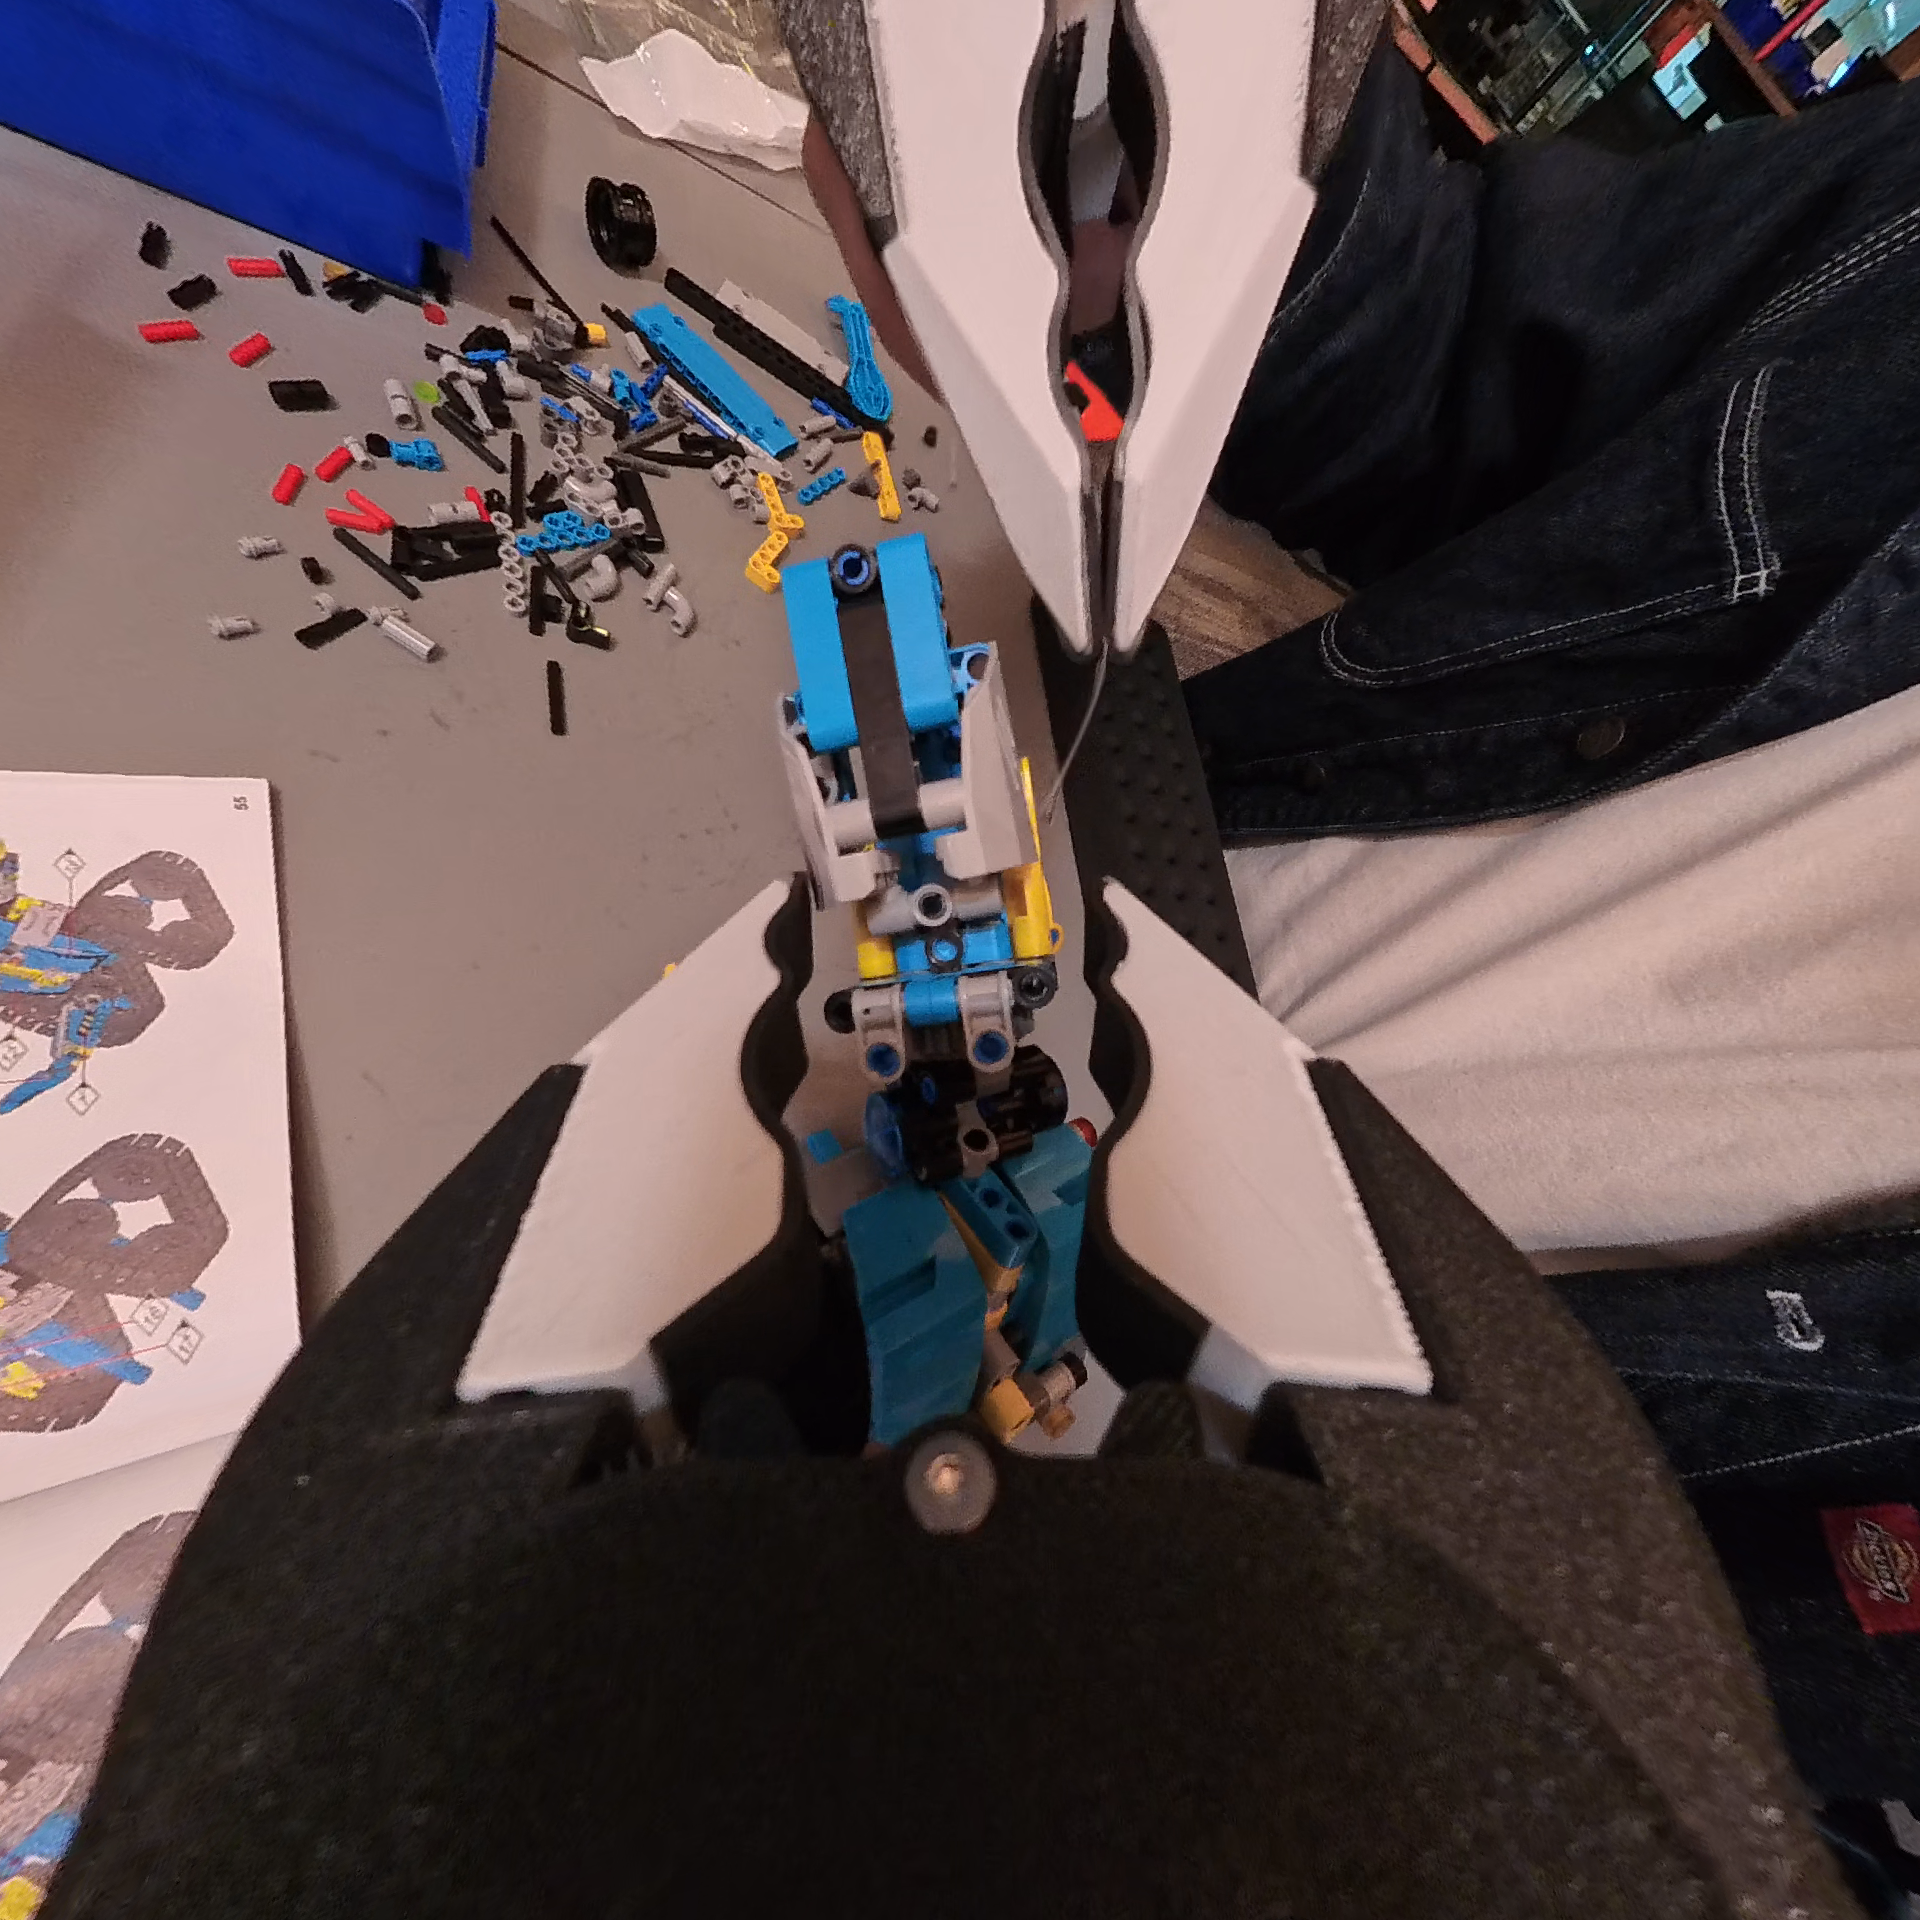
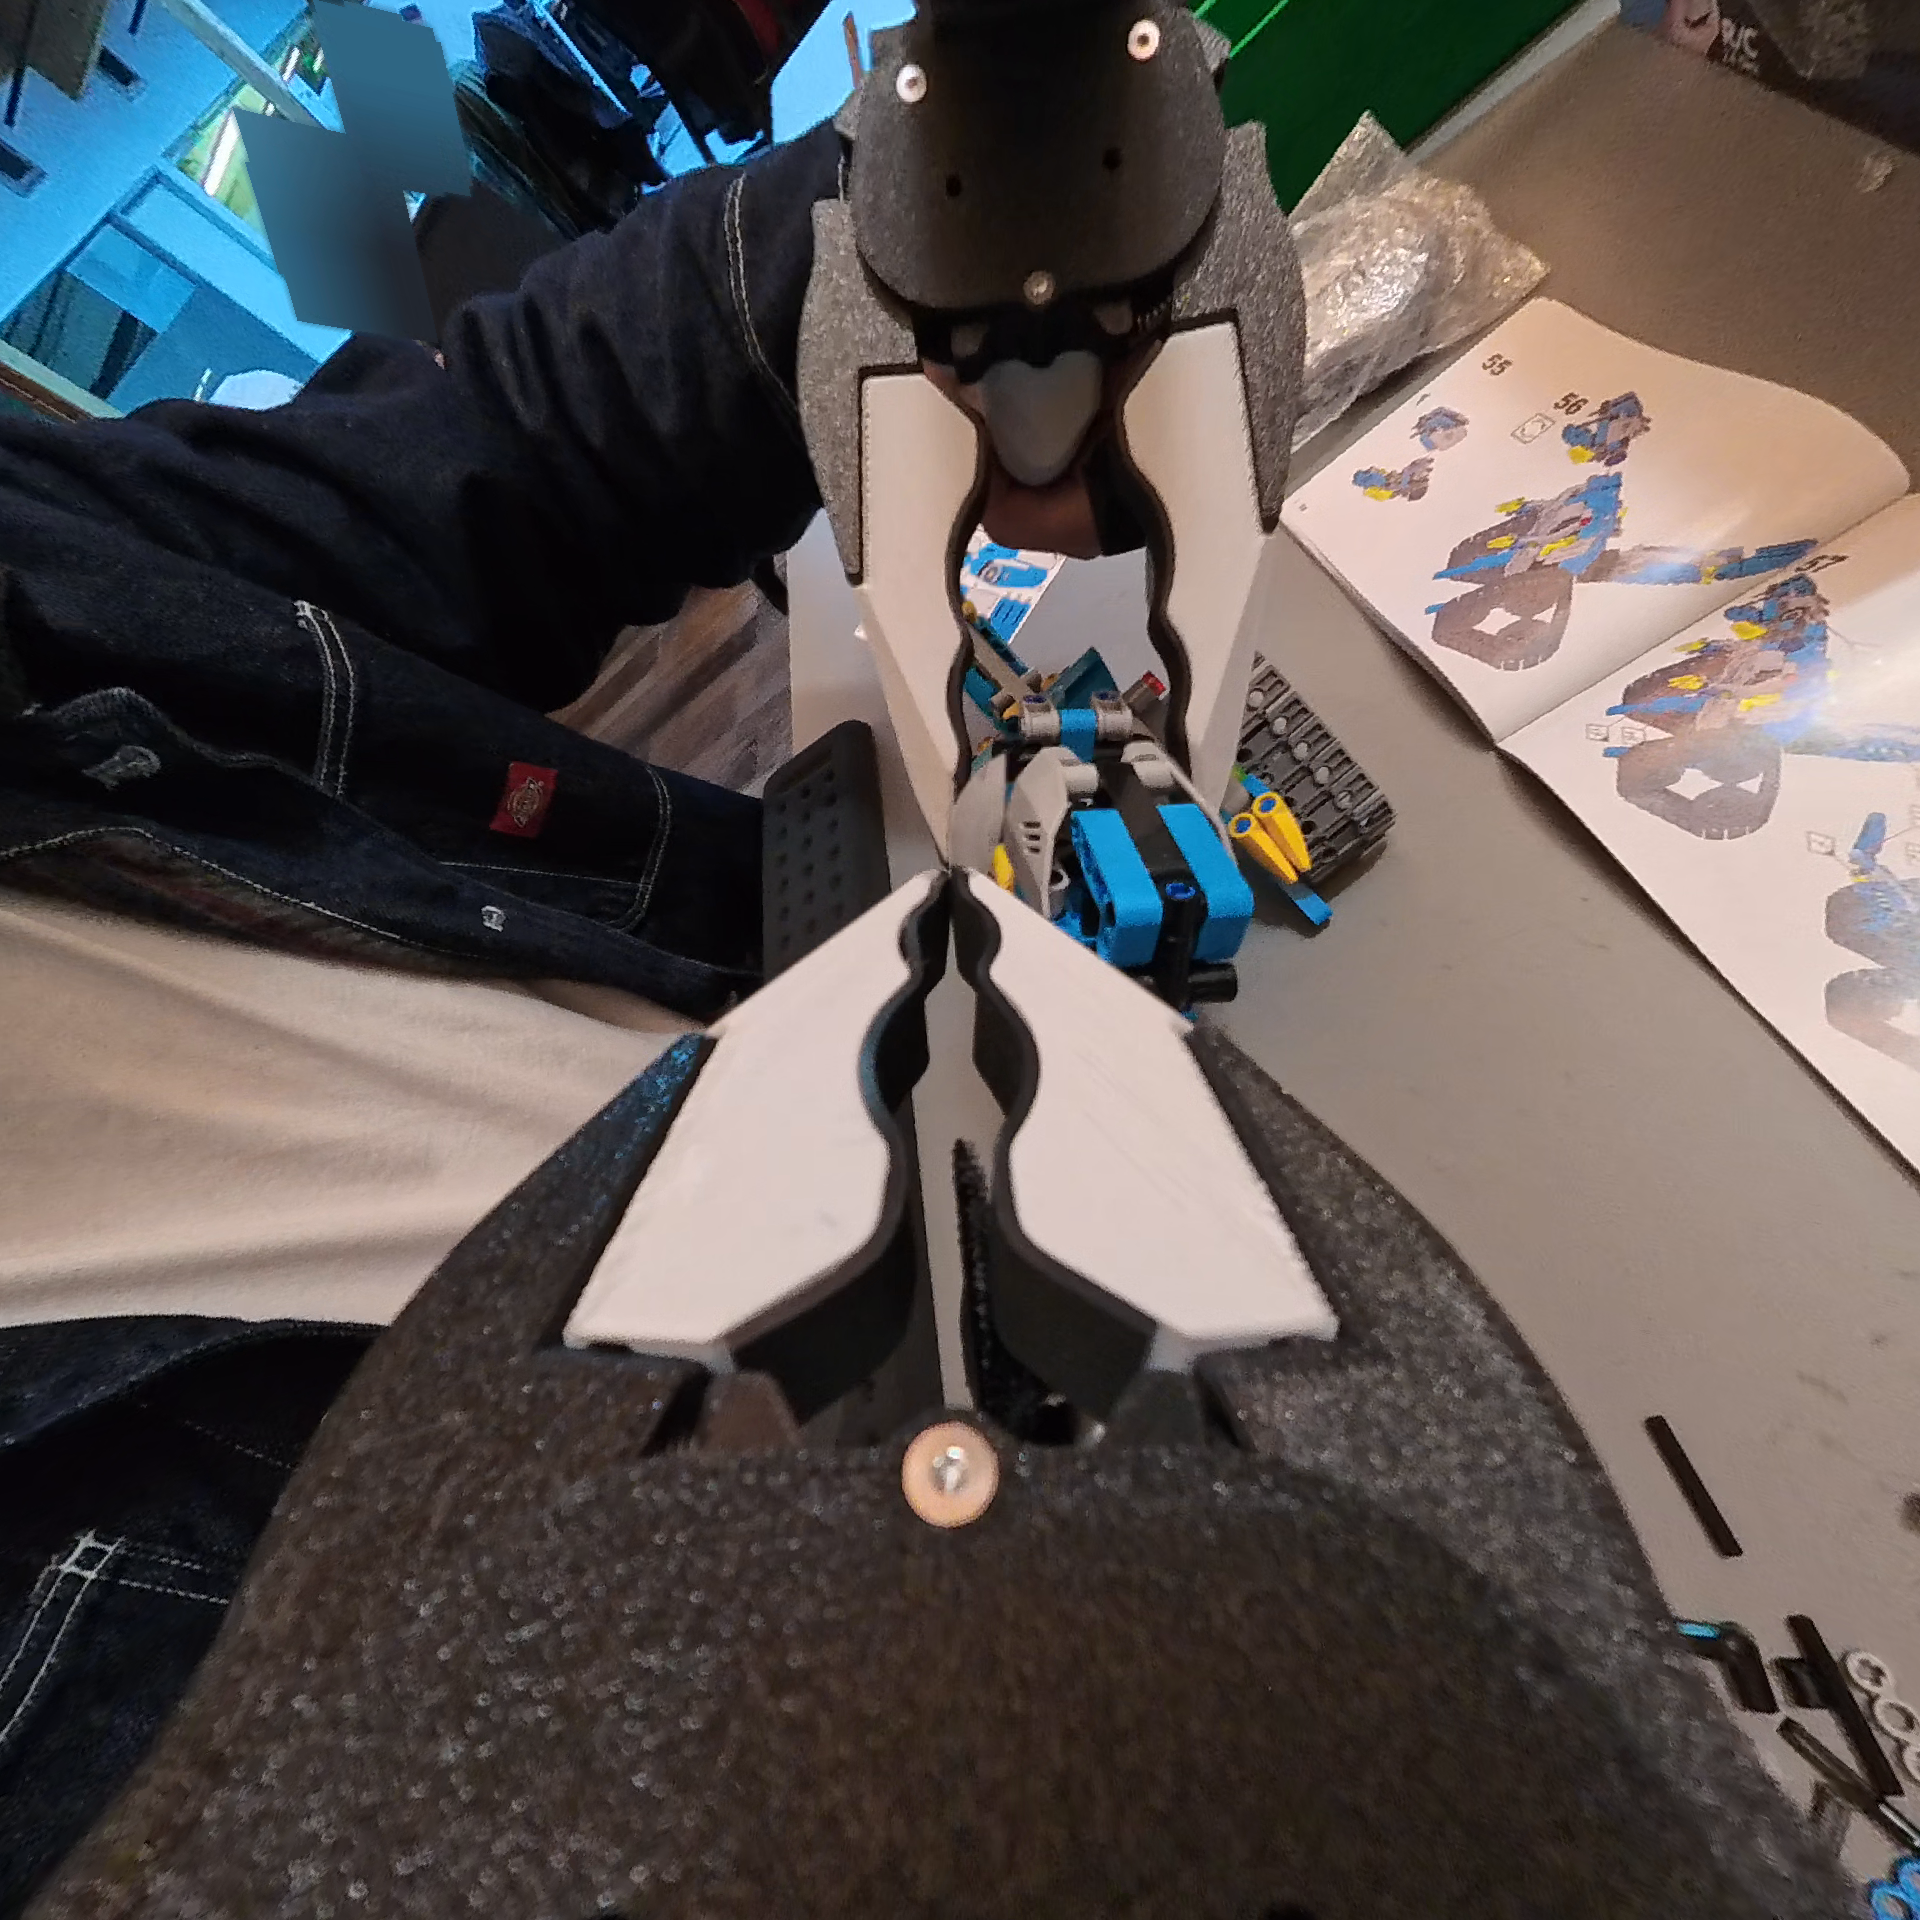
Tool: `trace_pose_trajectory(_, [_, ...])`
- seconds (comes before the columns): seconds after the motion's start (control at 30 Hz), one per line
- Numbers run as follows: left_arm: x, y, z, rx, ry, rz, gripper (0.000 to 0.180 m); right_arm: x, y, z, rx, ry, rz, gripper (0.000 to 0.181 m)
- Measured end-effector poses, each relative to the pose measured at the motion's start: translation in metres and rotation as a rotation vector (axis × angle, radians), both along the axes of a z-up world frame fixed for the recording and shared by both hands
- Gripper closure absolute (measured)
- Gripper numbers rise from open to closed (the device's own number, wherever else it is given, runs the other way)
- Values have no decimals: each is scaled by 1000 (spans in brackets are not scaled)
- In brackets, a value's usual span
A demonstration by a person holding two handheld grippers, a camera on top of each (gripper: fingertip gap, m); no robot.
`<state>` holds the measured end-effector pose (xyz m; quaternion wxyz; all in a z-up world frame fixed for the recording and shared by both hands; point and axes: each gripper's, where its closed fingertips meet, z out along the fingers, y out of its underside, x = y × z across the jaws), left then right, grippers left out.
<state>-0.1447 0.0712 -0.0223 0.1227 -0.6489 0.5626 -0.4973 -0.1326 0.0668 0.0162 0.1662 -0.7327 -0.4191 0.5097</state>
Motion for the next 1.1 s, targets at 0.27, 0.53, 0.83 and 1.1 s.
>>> trace_pose_trajectory(0.27, [1, 1, -3, -3, 6, 7, 129, -2, 3, -1, -15, -1, 10, 181])
trace_pose_trajectory(0.53, [1, 1, -2, -1, 4, 6, 130, -4, 4, -2, -8, -17, 16, 181])
trace_pose_trajectory(0.83, [-1, 2, 1, -3, -3, 11, 129, -3, 7, -6, 5, -45, 11, 181])
trace_pose_trajectory(1.1, [1, 5, 5, -17, -12, 24, 129, -2, 8, -7, 11, -50, 5, 181])
